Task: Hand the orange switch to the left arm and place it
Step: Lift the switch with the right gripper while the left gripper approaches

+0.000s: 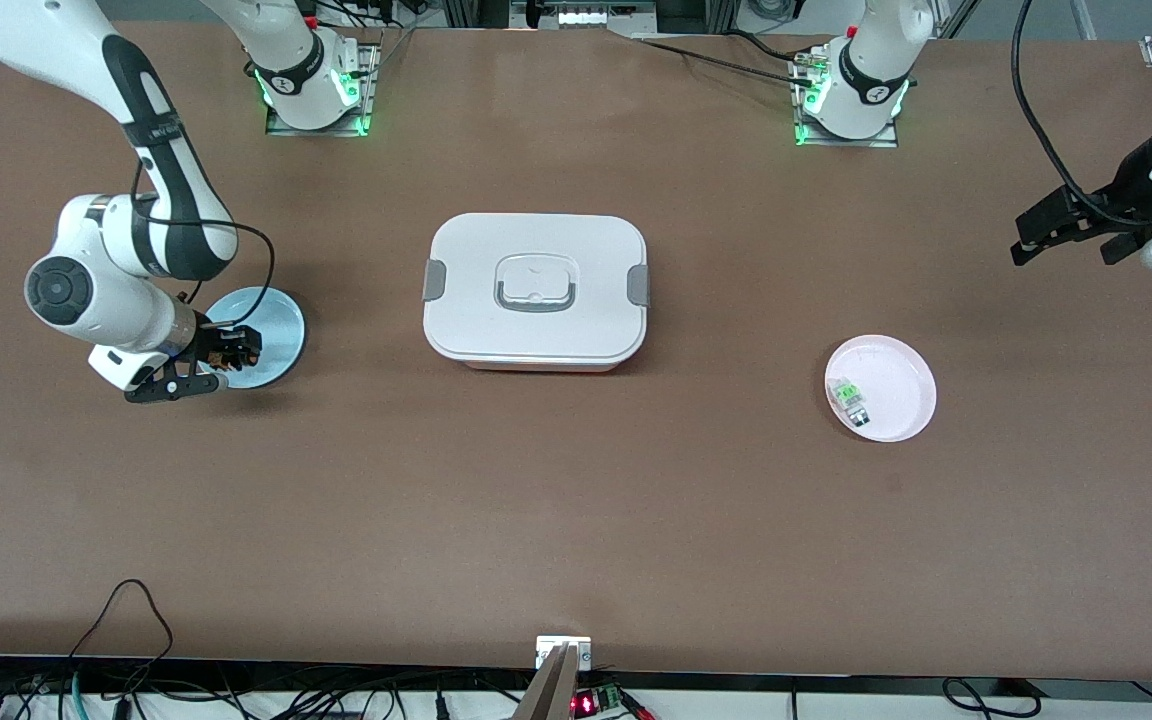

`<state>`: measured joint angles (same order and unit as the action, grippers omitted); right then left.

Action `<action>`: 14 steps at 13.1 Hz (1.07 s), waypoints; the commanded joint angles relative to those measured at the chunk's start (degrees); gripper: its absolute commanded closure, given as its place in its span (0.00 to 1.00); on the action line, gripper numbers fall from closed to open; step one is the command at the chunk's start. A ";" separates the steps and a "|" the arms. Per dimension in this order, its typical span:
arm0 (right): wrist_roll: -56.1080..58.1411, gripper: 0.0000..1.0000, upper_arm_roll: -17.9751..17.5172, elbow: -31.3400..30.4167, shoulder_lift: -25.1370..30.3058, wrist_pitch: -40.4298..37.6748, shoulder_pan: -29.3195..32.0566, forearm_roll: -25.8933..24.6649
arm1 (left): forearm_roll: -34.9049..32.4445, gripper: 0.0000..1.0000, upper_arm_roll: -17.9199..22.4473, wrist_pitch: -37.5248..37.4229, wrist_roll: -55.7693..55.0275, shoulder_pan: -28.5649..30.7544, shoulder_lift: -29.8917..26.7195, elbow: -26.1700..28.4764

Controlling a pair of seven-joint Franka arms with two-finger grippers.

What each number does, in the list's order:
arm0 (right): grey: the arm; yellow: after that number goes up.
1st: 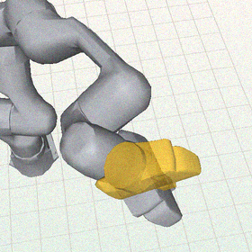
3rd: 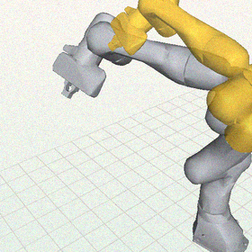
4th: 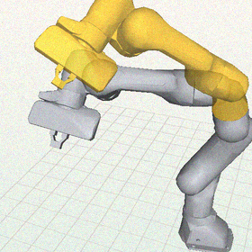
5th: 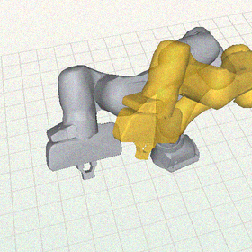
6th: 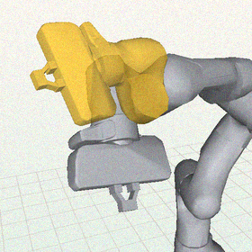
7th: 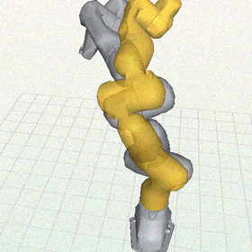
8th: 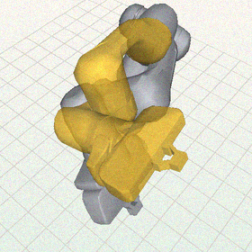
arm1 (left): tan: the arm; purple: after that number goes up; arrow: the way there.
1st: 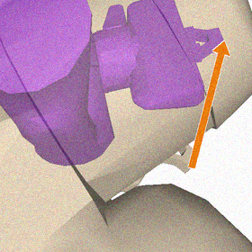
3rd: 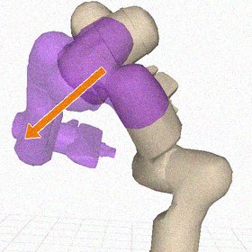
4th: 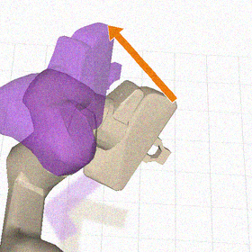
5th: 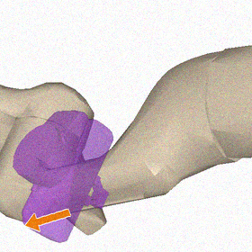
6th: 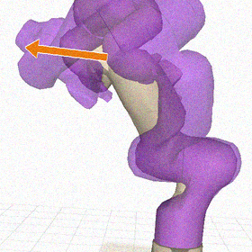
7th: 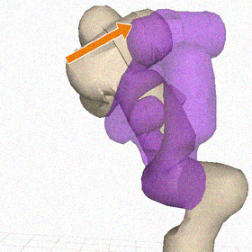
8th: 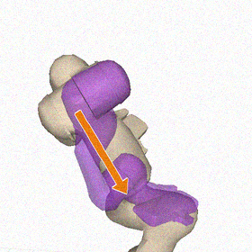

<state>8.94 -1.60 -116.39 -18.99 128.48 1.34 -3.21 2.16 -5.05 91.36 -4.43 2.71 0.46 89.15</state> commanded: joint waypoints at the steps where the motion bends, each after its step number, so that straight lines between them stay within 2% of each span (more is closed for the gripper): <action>1: 3.96 1.00 -3.92 7.11 1.94 -8.13 0.15 5.54 | 2.05 0.00 -0.74 -0.48 -0.31 -0.77 1.56 -0.56; 5: 14.24 1.00 -5.96 16.45 2.03 -16.15 0.07 17.50 | 7.23 0.00 -1.01 -1.70 -0.31 -4.64 2.27 1.81; 7: 17.24 1.00 -8.67 20.66 2.47 -18.96 -0.02 20.07 | 9.87 0.00 -1.45 -2.15 -0.22 -4.73 2.79 1.81; 9: 17.60 1.00 -11.40 22.70 3.52 -19.76 0.07 24.36 | 21.24 0.00 -1.27 -3.03 0.13 -4.38 3.06 2.08; 11: 20.83 1.00 -12.90 22.97 5.10 -19.33 -0.02 32.96 | 31.46 0.00 -1.27 -3.91 0.13 -3.85 3.50 3.22; 14: 29.53 1.00 -14.48 23.14 7.21 -19.06 -0.02 42.73 | 44.20 0.00 -1.10 -4.00 -0.22 -3.77 4.90 4.53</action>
<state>33.60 -15.27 -93.40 -13.36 110.27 0.62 34.40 39.65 -6.31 88.02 -4.45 -1.57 4.59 92.89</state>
